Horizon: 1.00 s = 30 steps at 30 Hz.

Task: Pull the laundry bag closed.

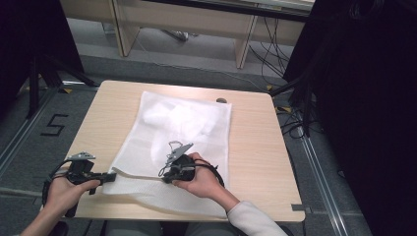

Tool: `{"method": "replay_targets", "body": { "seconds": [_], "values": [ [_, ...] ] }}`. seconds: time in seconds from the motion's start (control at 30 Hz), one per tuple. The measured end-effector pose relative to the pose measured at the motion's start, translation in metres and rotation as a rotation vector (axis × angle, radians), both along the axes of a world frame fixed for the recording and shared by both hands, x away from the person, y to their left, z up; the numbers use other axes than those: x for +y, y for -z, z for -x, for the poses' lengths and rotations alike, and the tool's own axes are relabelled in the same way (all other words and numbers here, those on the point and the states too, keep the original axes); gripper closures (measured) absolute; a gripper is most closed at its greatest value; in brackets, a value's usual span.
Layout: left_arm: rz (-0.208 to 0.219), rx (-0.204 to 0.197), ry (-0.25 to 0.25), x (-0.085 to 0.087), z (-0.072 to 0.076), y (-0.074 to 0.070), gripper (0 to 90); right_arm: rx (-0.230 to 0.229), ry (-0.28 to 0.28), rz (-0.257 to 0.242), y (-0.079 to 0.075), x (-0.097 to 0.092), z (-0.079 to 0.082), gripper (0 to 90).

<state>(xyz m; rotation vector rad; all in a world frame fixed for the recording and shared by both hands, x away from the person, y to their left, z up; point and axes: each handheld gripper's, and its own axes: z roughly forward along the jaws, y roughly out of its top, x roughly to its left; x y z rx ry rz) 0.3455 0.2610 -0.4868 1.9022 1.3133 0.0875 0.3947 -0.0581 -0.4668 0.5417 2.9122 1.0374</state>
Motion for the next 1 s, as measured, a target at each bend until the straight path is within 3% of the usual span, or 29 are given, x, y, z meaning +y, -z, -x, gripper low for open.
{"method": "replay_targets", "body": {
  "seconds": [0.3,0.33,0.47,0.57,0.6,1.0],
  "values": [
    [0.000,0.004,-0.002,0.000,0.000,0.000,85.7,0.008,0.012,0.007,0.000,-0.005,0.000,82.8],
    [-0.031,0.008,0.025,0.003,-0.001,0.000,85.7,0.010,0.014,0.003,0.000,-0.006,0.000,82.8],
    [-0.003,0.004,-0.004,0.000,0.000,0.001,85.6,0.012,0.022,0.002,0.000,-0.011,0.001,82.7],
    [-0.009,0.004,-0.005,0.000,0.000,0.001,85.6,0.020,0.030,0.000,0.000,-0.011,0.002,82.8],
    [-0.032,0.010,0.023,0.003,0.000,0.000,85.6,0.018,0.029,0.002,0.000,-0.012,0.002,82.8],
    [-0.026,0.007,0.014,0.003,0.000,0.000,85.6,0.008,0.017,-0.003,-0.002,-0.018,0.001,82.8]
  ]
}}
